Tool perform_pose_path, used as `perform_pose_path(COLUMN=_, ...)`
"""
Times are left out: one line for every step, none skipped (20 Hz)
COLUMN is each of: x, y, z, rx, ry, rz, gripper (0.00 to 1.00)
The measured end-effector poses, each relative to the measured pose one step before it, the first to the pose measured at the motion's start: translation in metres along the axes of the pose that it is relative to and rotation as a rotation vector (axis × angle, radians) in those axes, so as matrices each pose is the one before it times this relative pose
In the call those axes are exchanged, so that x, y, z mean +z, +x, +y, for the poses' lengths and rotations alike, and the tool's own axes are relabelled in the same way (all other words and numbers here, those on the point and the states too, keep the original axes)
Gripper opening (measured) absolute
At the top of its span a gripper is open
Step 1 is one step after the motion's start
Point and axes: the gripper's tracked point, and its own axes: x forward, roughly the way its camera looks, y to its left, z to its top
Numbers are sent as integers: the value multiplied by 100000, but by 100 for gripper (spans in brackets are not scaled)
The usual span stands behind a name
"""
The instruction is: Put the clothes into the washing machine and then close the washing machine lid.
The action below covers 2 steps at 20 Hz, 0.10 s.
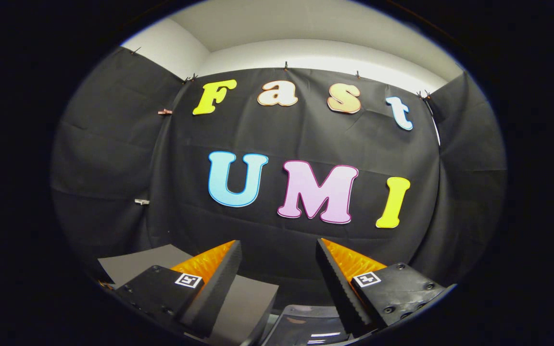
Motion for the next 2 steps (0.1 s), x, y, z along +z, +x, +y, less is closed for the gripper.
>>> perform_pose_path(x=-66, y=-85, z=-35, rx=71, ry=517, rz=89, gripper=98)
perform_pose_path(x=-306, y=-59, z=73, rx=321, ry=-63, rz=656, gripper=98)
